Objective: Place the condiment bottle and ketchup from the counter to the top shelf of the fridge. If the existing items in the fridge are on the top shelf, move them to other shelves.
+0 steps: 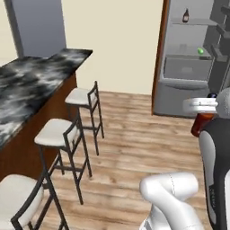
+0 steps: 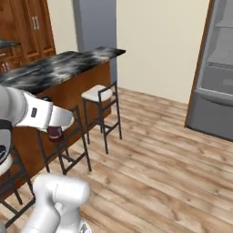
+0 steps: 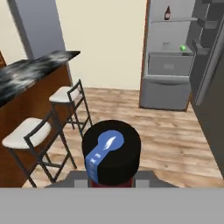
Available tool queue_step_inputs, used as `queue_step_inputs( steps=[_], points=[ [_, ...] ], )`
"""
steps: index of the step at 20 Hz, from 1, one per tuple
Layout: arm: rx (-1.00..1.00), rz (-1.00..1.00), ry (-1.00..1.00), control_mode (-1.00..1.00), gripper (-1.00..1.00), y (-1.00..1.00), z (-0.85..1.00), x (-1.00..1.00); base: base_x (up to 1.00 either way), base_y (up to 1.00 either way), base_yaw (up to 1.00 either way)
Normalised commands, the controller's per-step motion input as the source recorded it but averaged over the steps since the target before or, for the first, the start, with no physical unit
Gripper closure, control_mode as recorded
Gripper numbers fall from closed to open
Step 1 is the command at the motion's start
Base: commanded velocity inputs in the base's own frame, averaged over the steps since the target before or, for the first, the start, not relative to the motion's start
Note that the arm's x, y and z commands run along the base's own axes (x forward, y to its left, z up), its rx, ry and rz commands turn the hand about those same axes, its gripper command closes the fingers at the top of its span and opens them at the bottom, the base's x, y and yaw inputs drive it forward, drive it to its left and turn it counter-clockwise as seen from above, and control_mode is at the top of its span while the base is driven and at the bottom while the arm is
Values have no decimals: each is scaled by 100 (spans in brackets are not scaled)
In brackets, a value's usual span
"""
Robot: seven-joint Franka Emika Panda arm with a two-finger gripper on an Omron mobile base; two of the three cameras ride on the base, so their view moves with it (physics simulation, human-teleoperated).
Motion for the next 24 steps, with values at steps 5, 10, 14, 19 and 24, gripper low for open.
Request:
queue_step_inputs(
  steps=[5, 10, 14, 19, 24],
  points=[
    [0, 0, 0, 100, 100, 0, 0, 0, 82, -35, -54],
    [0, 0, 0, 100, 100, 0, 0, 0, 100, -43, -26],
    [0, 0, 0, 100, 100, 0, 0, 0, 100, -60, -4],
    [0, 0, 0, 100, 100, 0, 0, 0, 100, -65, 0],
    [0, 0, 0, 100, 100, 0, 0, 0, 100, -74, -1]
  ],
)
